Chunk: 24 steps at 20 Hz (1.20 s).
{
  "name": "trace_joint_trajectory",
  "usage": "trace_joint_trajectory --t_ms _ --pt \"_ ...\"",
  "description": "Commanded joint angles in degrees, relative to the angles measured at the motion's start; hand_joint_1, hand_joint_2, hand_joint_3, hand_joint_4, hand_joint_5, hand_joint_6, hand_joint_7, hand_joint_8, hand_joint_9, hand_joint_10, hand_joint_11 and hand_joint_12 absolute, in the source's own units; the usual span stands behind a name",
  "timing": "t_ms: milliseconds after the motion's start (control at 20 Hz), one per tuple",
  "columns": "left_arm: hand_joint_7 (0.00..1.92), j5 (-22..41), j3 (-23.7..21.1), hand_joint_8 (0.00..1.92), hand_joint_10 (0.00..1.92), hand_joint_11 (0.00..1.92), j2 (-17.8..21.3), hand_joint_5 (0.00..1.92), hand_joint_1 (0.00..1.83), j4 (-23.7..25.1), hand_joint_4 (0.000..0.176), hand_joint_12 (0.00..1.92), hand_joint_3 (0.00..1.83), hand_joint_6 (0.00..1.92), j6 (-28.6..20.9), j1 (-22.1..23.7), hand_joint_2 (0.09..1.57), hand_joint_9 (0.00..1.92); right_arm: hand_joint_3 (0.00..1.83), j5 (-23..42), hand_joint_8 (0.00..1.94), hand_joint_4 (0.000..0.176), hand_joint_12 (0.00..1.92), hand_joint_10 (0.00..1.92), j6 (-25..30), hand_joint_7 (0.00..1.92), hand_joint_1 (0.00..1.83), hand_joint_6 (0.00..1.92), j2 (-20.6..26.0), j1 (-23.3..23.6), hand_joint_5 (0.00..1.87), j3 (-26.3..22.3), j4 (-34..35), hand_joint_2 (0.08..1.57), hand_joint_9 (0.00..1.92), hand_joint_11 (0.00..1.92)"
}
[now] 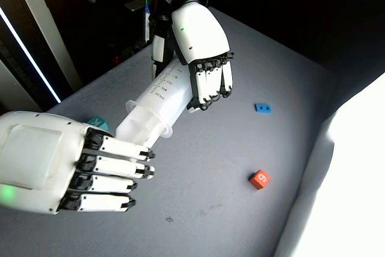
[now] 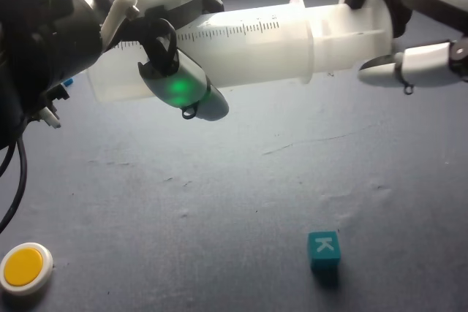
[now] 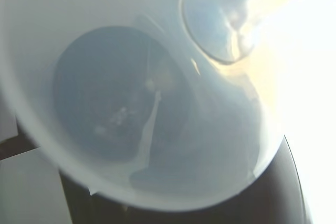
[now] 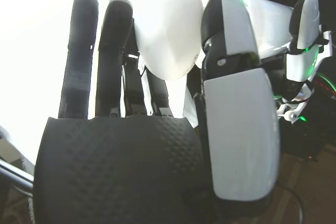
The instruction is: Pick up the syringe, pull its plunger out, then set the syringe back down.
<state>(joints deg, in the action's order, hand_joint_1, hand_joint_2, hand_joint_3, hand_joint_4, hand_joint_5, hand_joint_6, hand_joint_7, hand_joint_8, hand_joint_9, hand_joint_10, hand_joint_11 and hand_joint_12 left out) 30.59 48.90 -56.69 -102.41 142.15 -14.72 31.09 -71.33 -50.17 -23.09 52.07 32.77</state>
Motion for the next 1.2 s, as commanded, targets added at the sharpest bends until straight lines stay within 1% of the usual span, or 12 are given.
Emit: trace_joint_trajectory --t_ms 0,100,150,350,500,550,650,700,850,900,1000,1150 --pt "0.81 1.8 0.3 1.4 1.1 0.34 0.6 0.69 1.16 3.7 0.0 1.52 0.0 1.3 -0.1 1.2 1.24 0.64 0.0 4.8 1.49 0.0 1.55 1.61 -1.3 0.64 1.32 1.39 1.7 0.3 0.69 0.4 -0.8 1.27 0.63 0.41" --pt "0.8 1.9 0.1 1.38 1.08 0.34 0.6 0.68 1.15 3.7 0.0 1.49 0.0 1.34 -0.1 1.2 1.25 0.64 0.0 4.5 1.49 0.0 1.55 1.61 -1.3 0.65 1.32 1.39 3.0 0.6 0.69 0.4 -0.8 1.27 0.63 0.41" --pt "0.81 1.9 0.1 1.36 1.04 0.35 0.6 0.71 1.16 3.7 0.0 1.46 0.0 1.31 -0.1 1.3 1.24 0.66 0.0 4.2 1.48 0.0 1.57 1.62 -1.3 0.64 1.32 1.38 3.7 0.7 0.7 0.2 -0.8 1.27 0.62 0.39" --pt "0.83 2.2 -0.2 1.35 1.02 0.37 0.6 0.68 1.16 3.7 0.0 1.46 0.0 1.34 -0.1 1.4 1.24 0.67 0.0 3.2 1.44 0.0 1.57 1.61 -1.3 0.66 1.32 1.37 7.8 1.4 0.72 -1.5 -0.8 1.26 0.62 0.39" --pt "0.8 2.2 -0.2 1.42 1.1 0.35 0.6 0.66 1.16 3.7 0.0 1.51 0.0 1.34 -0.1 1.4 1.25 0.63 0.0 2.5 1.47 0.0 1.57 1.62 -1.3 0.64 1.31 1.4 10.0 1.9 0.7 -2.3 -0.8 1.27 0.61 0.37" --pt "0.82 2.2 -0.2 1.4 1.11 0.36 0.6 0.68 1.17 3.7 0.0 1.52 0.0 1.3 -0.1 1.4 1.24 0.65 0.0 2.2 1.45 0.0 1.57 1.61 -1.3 0.66 1.32 1.36 10.7 2.0 0.73 -2.5 -0.8 1.26 0.62 0.4" --pt "0.83 2.2 -0.4 1.39 1.12 0.35 0.6 0.7 1.17 3.7 0.0 1.55 0.0 1.27 -0.1 1.4 1.24 0.65 0.0 1.7 1.48 0.0 1.57 1.6 -1.3 0.65 1.32 1.37 11.8 2.1 0.72 -2.8 -0.8 1.27 0.62 0.39" --pt "0.81 2.2 -0.5 1.39 1.1 0.34 0.6 0.68 1.16 3.7 0.0 1.52 0.0 1.32 -0.1 1.3 1.24 0.63 0.0 1.3 1.47 0.0 1.57 1.6 -1.3 0.65 1.32 1.37 13.0 2.4 0.71 -3.0 -0.8 1.27 0.63 0.39" --pt "0.8 2.2 -0.5 1.4 1.09 0.33 0.6 0.68 1.15 3.9 0.0 1.49 0.0 1.34 -0.1 1.3 1.25 0.62 0.0 1.1 1.48 0.0 1.56 1.59 -1.3 0.65 1.32 1.35 13.9 2.4 0.72 -3.3 -0.8 1.26 0.63 0.39" --pt "0.83 2.2 -0.5 1.36 1.06 0.37 0.6 0.69 1.16 4.0 0.0 1.46 0.0 1.32 -0.1 1.2 1.24 0.66 0.0 1.0 1.48 0.0 1.55 1.59 -1.3 0.65 1.32 1.35 14.1 2.5 0.72 -3.4 -0.8 1.26 0.64 0.4" --pt "0.85 2.4 -0.5 1.34 1.06 0.37 0.6 0.7 1.17 4.1 0.0 1.5 0.0 1.29 -0.1 1.2 1.23 0.67 0.0 0.9 1.45 0.0 1.54 1.58 -1.3 0.66 1.32 1.34 14.6 2.7 0.73 -3.5 -0.8 1.26 0.64 0.4" --pt "0.78 2.4 -0.5 1.43 1.13 0.33 0.6 0.65 1.14 4.1 0.0 1.49 0.0 1.38 -0.1 1.2 1.26 0.61 0.0 0.3 1.43 0.0 1.52 1.57 -1.3 0.66 1.32 1.39 15.1 2.9 0.72 -3.6 -0.8 1.26 0.65 0.4"
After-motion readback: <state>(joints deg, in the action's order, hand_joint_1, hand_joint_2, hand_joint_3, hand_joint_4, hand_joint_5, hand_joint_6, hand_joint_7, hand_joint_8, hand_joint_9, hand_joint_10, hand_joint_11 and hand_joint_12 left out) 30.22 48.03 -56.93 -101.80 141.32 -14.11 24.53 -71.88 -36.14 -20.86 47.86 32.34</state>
